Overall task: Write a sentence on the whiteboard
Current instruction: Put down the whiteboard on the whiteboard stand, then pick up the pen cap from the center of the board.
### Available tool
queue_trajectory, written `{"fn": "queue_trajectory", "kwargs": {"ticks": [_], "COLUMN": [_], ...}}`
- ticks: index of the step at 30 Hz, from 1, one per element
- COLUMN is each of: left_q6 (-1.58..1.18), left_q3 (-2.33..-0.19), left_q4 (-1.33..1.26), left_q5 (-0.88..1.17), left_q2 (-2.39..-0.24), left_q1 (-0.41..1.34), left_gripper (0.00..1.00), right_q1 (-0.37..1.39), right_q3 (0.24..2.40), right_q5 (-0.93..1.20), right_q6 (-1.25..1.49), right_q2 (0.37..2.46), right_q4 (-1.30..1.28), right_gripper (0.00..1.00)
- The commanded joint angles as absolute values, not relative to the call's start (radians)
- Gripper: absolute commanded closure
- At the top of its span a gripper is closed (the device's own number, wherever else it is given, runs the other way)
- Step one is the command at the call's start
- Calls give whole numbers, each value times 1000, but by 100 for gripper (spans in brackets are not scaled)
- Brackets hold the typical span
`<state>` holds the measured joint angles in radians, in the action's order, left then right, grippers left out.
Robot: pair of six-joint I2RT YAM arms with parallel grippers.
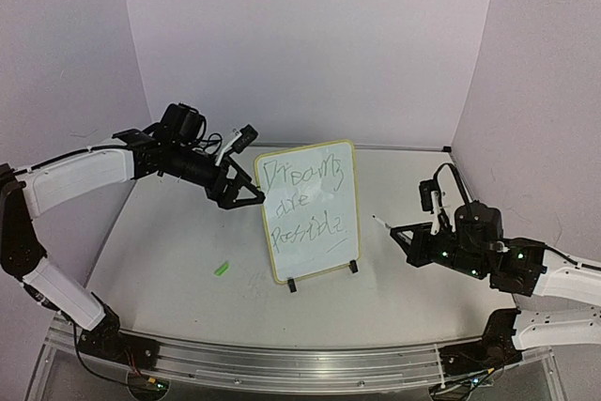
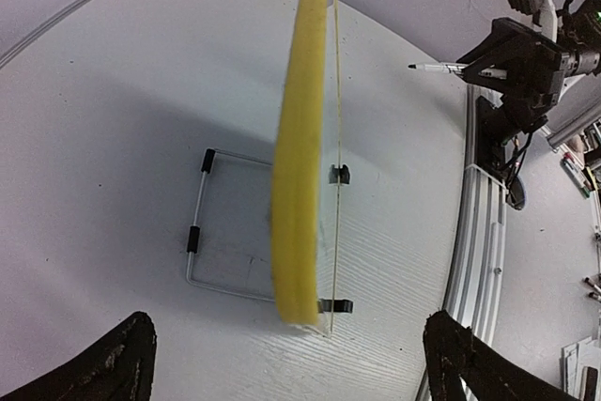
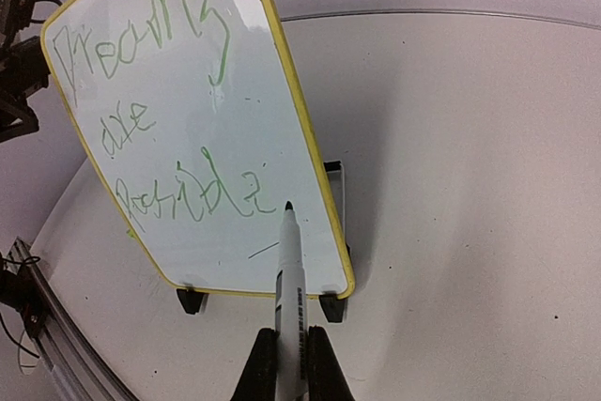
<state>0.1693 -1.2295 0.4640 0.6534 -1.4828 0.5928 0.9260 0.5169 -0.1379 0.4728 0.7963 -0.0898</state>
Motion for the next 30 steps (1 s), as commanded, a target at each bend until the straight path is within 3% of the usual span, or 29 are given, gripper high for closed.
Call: {"fn": "queue_trajectory", "kwargs": {"ticks": [1, 6, 12, 15, 30], "left_q6": [112, 30, -255, -342, -357], "left_q3": [-1164, -1010, -650, -563, -623], "left_q4": [366, 269, 8, 18, 245], "left_q5": [585, 510, 314, 221, 65], "left_q2": [-1374, -1230, -1041, -1026, -1265], "left_q1": [579, 577, 578, 586, 685], "left_gripper": [1, 1, 1, 5, 31], "right_q1": [930, 930, 931, 931, 930], "right_q3": [515, 517, 509, 510, 493], "right_q5": [-153, -153, -156, -154, -158], "right_q6": [469, 464, 468, 464, 469], "right_q2": [792, 795, 796, 800, 817], "right_q4": [-57, -54, -40, -37, -18], "right_gripper": [100, 100, 100, 100, 100]}}
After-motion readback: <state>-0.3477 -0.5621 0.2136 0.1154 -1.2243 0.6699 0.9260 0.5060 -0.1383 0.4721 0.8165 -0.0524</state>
